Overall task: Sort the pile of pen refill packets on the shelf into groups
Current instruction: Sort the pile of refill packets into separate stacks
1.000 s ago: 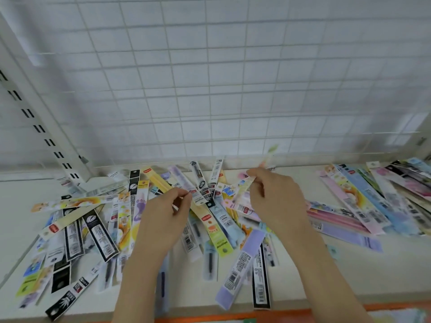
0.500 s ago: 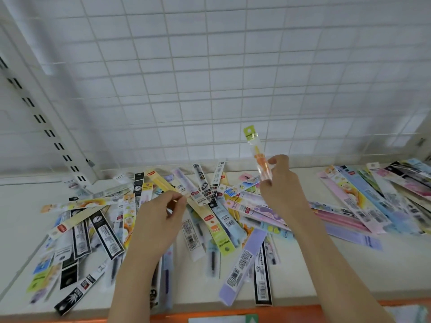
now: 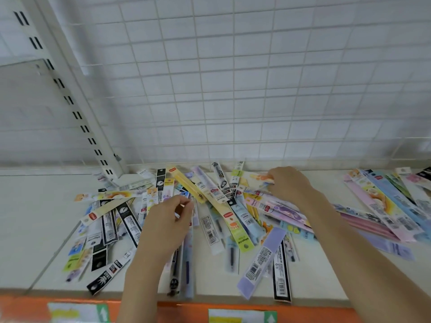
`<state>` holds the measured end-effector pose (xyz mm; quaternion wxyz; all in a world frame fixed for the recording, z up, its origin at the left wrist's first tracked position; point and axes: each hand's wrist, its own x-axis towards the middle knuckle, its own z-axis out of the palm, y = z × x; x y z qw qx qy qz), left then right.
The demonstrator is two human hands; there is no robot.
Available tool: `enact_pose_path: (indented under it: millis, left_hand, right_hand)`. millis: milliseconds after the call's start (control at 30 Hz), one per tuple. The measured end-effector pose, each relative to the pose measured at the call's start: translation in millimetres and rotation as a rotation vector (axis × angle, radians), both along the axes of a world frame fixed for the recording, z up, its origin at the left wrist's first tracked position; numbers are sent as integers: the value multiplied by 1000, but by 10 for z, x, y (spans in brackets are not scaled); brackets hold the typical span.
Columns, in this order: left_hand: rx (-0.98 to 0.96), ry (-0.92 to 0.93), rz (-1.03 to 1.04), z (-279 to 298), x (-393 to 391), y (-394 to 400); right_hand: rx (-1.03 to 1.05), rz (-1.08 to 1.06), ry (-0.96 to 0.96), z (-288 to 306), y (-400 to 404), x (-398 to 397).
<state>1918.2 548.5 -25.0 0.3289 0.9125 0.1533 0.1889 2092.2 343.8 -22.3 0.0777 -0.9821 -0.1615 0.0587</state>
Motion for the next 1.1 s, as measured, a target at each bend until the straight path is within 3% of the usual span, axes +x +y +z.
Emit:
enact_pose_path:
  millis: [133,367,633,733,933,1100]
  left_hand:
    - [46,21,21,0,100,50]
    - [203,184,-45,60,685,255]
    - [593,487,-352,81,1207,270]
    - [561,592,-416,52,1214,239]
    - [490,478,-359,64,1109,241]
    - [523,251,-381,37,1015,264]
  right_hand:
    - [12,9,-91,61,-58,-35]
    - [240,-17,-216,235,-168,-250]
    - [308,1,-241,236,-280,-432]
    - [306,-16,-230,216,-278,-435]
    - [302,-21,-209,139,-210,-445]
    - [310,-20,-214,145,-127,-490]
